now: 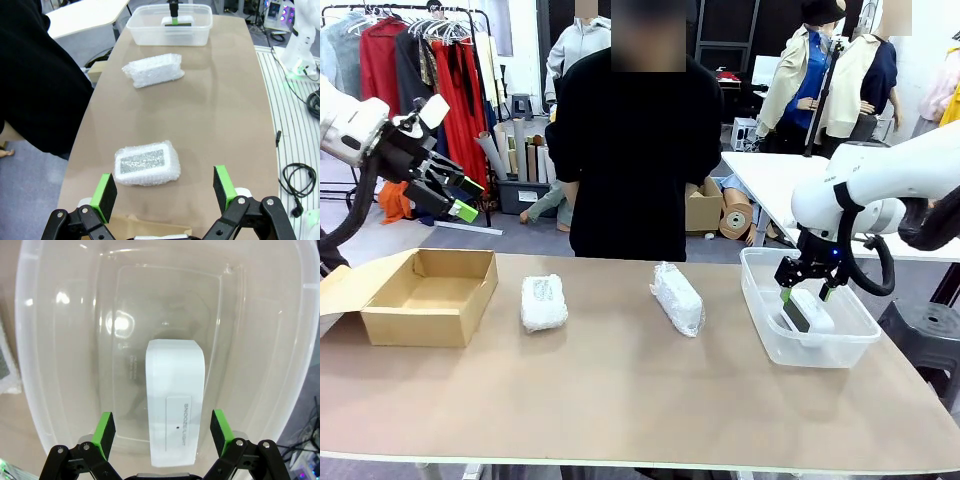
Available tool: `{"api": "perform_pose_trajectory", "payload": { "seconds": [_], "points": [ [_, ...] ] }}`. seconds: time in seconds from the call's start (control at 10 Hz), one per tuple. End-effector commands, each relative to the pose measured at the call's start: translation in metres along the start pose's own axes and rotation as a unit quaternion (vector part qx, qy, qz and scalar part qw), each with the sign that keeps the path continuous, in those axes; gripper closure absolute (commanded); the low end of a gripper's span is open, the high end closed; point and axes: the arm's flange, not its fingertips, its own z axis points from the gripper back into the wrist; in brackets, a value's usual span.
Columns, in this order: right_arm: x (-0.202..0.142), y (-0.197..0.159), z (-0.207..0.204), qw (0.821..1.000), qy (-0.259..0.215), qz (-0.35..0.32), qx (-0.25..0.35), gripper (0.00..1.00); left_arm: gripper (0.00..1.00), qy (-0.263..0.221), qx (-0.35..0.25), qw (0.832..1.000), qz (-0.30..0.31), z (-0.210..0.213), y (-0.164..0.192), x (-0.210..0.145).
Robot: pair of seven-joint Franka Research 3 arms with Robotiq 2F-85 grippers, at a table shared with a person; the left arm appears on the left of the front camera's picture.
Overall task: Separate and place wrapped and unwrapped clocks.
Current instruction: If the picked Digital clock is wrapped, place it in the Package Box ; if not, place it in the Organizing box, then pick up the Digital clock indicated by the person.
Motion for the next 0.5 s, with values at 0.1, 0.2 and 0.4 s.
{"api": "perform_pose_trajectory", "payload": {
  "seconds": [0.1,0.2,0.4],
  "points": [
    [-0.005,0.004,0.02,0.999,0.001,0.04,0.015,0.0,0.0,-0.005,0.0,1.0,0.001,0.0,-0.001,0.002],
    [-0.006,0.004,0.026,0.999,-0.002,0.047,0.011,0.0,0.0,-0.005,0.0,1.0,0.001,0.0,-0.001,0.002],
    [-0.007,0.003,0.029,0.999,0.009,0.041,-0.006,0.0,0.0,-0.005,0.0,1.0,0.001,0.0,-0.001,0.002]
  ]
}}
